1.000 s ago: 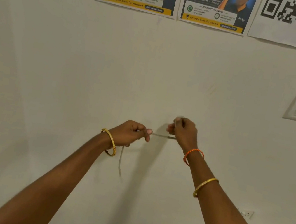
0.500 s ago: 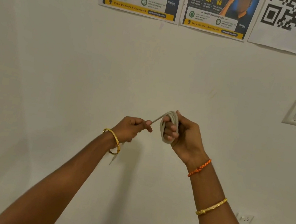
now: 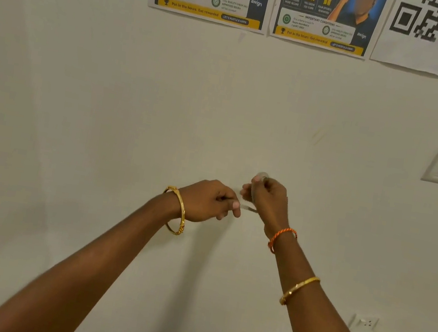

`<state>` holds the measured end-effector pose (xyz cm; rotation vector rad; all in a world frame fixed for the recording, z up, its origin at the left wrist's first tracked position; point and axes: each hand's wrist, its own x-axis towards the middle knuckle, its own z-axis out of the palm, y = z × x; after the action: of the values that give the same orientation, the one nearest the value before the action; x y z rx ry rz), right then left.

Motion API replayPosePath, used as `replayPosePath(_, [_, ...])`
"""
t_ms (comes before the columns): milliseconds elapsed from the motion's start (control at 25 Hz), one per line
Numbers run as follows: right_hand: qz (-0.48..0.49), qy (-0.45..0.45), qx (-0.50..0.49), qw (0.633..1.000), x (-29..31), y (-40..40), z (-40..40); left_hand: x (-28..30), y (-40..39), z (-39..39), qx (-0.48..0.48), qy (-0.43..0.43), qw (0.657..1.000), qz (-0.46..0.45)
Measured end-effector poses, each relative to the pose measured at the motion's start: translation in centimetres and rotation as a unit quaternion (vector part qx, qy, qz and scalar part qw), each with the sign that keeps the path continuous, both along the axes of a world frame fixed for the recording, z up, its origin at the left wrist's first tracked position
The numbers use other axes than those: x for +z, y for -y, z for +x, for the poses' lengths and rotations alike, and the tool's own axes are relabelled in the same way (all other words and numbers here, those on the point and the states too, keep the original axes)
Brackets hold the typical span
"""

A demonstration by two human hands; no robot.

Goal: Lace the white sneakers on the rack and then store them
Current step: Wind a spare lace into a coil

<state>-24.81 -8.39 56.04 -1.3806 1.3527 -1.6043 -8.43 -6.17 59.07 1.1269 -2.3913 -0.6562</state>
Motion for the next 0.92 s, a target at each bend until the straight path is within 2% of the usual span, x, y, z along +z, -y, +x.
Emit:
replayPosePath(80, [0.047, -0.150, 0.044, 0.987, -0.9, -1.2, -0.1, 0.9, 0.6, 0.3, 0.022, -0.005, 0.998, -0.060])
replayPosePath(160, [0.069, -0.175, 0.105, 0.977, -0.8, -2.8, 0.2, 1.3, 1.2, 0.6, 0.054, -0.050, 0.993, -0.096])
replayPosePath(240, [0.080, -0.118, 0.151, 0.978, 0.2, -3.9, 0.4, 0.9, 1.9, 0.7, 0.071, -0.116, 0.986, -0.091])
replayPosePath(400, [0.065, 0.047, 0.223, 0.972, 1.9, -4.1, 0.4, -1.4, 1.6, -0.5, 0.061, -0.253, 0.965, -0.001])
replayPosePath(520, [0.060, 0.166, 0.257, 0.950, 2.1, -3.3, 0.8, -2.7, 0.5, -1.9, 0.097, -0.347, 0.928, 0.095])
replayPosePath(640, [0.074, 0.271, 0.259, 0.924, 1.4, -2.7, 1.3, -2.9, -0.6, -2.6, 0.109, -0.402, 0.890, 0.184])
replayPosePath(720, [0.070, 0.297, 0.238, 0.922, 0.9, -2.5, 1.6, -3.0, -1.0, -2.7, 0.088, -0.422, 0.870, 0.241])
replayPosePath(760, [0.069, 0.300, 0.225, 0.924, 0.7, -2.5, 1.7, -3.3, -1.1, -2.6, 0.073, -0.411, 0.873, 0.253])
replayPosePath(920, [0.098, 0.312, 0.199, 0.924, -1.4, -3.2, 1.7, -5.6, -0.7, -2.0, 0.064, -0.331, 0.916, 0.217])
